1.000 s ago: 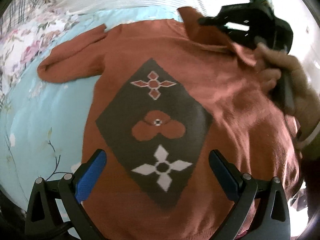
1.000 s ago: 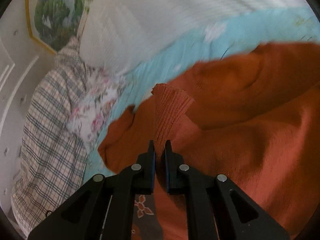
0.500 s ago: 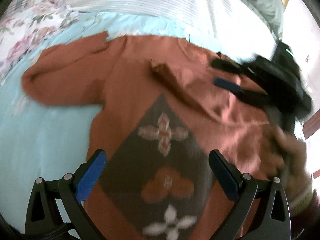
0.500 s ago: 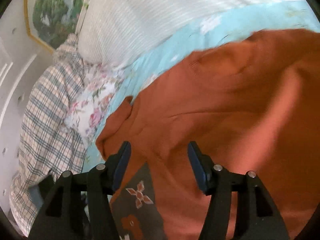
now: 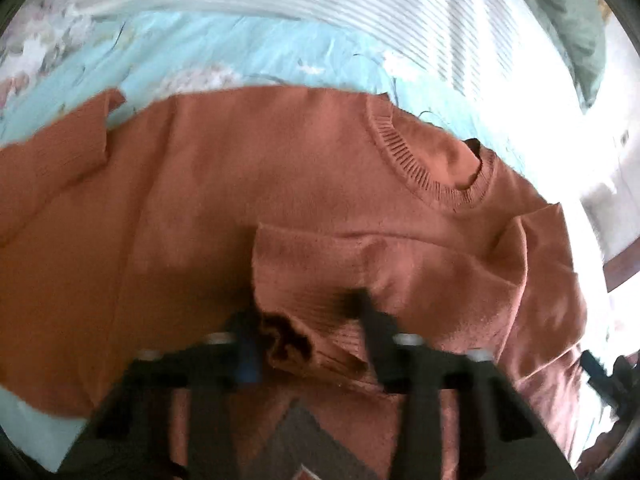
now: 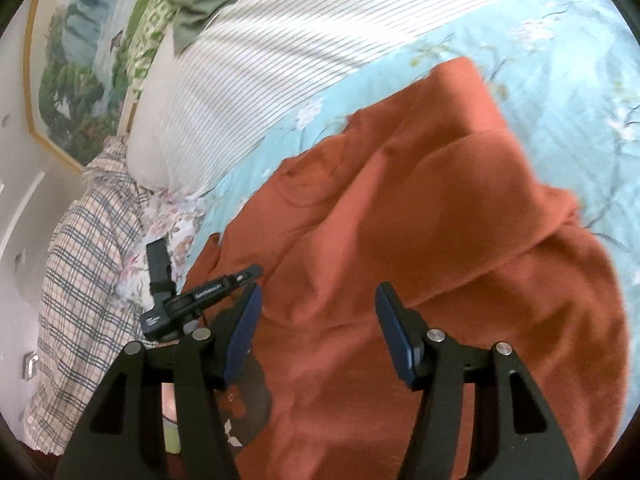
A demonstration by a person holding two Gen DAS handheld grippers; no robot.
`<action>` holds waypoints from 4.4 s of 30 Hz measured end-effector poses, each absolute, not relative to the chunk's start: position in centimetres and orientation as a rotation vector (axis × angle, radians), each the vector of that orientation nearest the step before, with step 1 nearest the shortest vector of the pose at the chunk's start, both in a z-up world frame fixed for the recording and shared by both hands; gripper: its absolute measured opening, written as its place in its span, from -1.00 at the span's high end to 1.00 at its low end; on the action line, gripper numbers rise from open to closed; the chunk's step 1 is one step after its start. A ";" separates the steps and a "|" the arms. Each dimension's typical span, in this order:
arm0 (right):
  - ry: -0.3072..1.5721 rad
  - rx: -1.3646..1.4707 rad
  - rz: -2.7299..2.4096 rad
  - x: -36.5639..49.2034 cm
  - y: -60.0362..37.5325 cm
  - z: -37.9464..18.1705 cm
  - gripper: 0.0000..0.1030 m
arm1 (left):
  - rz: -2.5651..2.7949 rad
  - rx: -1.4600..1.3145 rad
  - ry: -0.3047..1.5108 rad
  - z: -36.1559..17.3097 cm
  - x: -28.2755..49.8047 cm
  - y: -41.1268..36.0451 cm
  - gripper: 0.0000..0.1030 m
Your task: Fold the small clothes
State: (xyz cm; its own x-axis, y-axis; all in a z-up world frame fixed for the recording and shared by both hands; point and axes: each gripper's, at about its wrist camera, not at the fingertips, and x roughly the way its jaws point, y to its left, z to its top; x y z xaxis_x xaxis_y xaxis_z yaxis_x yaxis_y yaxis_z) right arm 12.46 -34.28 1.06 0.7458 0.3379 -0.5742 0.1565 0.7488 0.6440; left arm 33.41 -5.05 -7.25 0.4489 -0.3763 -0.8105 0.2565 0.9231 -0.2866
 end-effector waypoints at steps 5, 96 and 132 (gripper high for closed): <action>0.713 0.695 0.036 11.0 -36.4 2.1 -0.17 | -0.315 -0.160 0.816 -3.9 31.2 -1.8 0.91; 0.805 0.643 0.076 8.5 -34.3 0.4 -0.33 | -0.520 -0.217 0.755 4.2 28.8 -1.4 0.90; 0.814 0.493 0.059 18.6 -37.8 -0.7 -0.33 | -0.228 -0.100 0.855 -3.9 21.8 2.3 -0.16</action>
